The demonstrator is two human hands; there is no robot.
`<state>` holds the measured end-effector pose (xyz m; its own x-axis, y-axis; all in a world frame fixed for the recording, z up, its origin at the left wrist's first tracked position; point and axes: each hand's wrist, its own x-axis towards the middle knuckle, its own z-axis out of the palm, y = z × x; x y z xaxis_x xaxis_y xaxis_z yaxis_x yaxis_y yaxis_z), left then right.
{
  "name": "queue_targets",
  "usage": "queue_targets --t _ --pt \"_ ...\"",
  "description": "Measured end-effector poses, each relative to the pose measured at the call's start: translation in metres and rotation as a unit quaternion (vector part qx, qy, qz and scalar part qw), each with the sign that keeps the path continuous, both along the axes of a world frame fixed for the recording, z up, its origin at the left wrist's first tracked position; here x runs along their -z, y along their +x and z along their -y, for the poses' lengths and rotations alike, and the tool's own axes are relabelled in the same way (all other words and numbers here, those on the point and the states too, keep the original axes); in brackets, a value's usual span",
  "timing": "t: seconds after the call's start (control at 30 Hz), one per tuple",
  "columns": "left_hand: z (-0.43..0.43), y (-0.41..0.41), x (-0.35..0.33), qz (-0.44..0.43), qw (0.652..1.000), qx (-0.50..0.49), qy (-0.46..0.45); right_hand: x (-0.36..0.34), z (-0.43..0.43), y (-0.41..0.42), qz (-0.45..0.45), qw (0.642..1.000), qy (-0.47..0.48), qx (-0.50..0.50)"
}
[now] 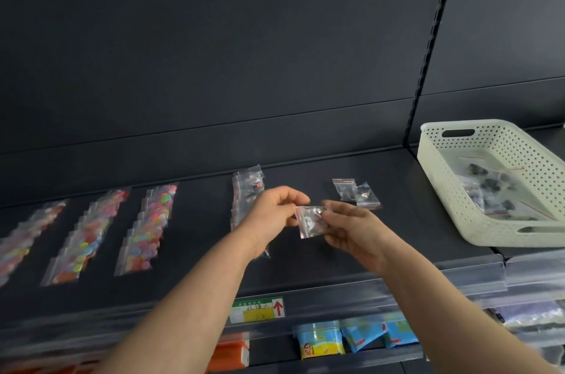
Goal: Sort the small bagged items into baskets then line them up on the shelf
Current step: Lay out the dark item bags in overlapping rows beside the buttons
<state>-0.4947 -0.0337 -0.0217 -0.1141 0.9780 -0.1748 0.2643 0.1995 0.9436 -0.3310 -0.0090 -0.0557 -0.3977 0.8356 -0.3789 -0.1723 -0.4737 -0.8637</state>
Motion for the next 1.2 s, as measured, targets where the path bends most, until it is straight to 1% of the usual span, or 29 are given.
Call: queue_targets --t 0.07,0.1,0.17,0.27,0.33,0.43,0.53,0.6,0.7,0.77,0.83,0.9,1.03,1.07,1.13,1.17,1.2 --pt "0.004 -0.003 0.001 0.101 0.994 -0.03 -0.039 0.0 0.003 -0.005 -0.004 1.0 0.013 0.016" --pt "0.006 -0.005 0.002 0.11 0.992 -0.022 -0.058 0.0 0.003 -0.007 -0.007 1.0 0.021 0.019" --pt "0.01 -0.01 0.007 0.057 0.996 -0.006 -0.073 -0.003 0.004 -0.011 0.006 0.999 0.038 0.014" --pt "0.018 -0.019 0.009 -0.002 0.998 -0.027 -0.051 -0.005 0.005 -0.016 0.058 0.997 0.058 -0.008" --pt "0.023 -0.028 0.009 -0.013 0.998 -0.037 -0.051 -0.006 0.007 -0.022 0.073 0.995 0.067 -0.014" --pt "0.033 -0.042 0.009 0.008 0.996 -0.051 -0.068 -0.005 0.012 -0.035 0.093 0.992 0.08 -0.005" --pt "0.046 -0.059 0.012 -0.034 0.995 -0.072 -0.067 -0.004 0.021 -0.047 0.1 0.989 0.098 -0.04" --pt "0.056 -0.071 0.017 -0.057 0.993 -0.079 -0.065 0.0 0.028 -0.055 0.138 0.98 0.123 -0.07" --pt "0.07 -0.083 0.028 -0.121 0.987 -0.074 -0.077 0.007 0.037 -0.069 0.241 0.954 0.163 -0.075" --pt "0.073 -0.089 0.037 -0.172 0.979 -0.079 -0.072 0.014 0.043 -0.078 0.313 0.925 0.201 -0.075" --pt "0.074 -0.092 0.044 -0.223 0.969 -0.084 -0.058 0.018 0.048 -0.085 0.365 0.896 0.242 -0.073" --pt "0.075 -0.093 0.047 -0.27 0.959 -0.075 -0.045 0.02 0.054 -0.088 0.399 0.873 0.275 -0.061" --pt "0.074 -0.095 0.05 -0.32 0.944 -0.066 -0.035 0.02 0.059 -0.091 0.422 0.853 0.308 -0.003" --pt "0.073 -0.096 0.05 -0.34 0.938 -0.062 -0.043 0.021 0.06 -0.091 0.438 0.841 0.319 -0.004" --pt "0.07 -0.1 0.049 -0.366 0.927 -0.056 -0.065 0.021 0.062 -0.093 0.487 0.801 0.348 -0.029" --pt "0.069 -0.101 0.048 -0.367 0.926 -0.055 -0.069 0.021 0.063 -0.093 0.507 0.782 0.36 -0.043" --pt "0.067 -0.102 0.046 -0.361 0.929 -0.058 -0.064 0.02 0.063 -0.092 0.517 0.771 0.369 -0.05"
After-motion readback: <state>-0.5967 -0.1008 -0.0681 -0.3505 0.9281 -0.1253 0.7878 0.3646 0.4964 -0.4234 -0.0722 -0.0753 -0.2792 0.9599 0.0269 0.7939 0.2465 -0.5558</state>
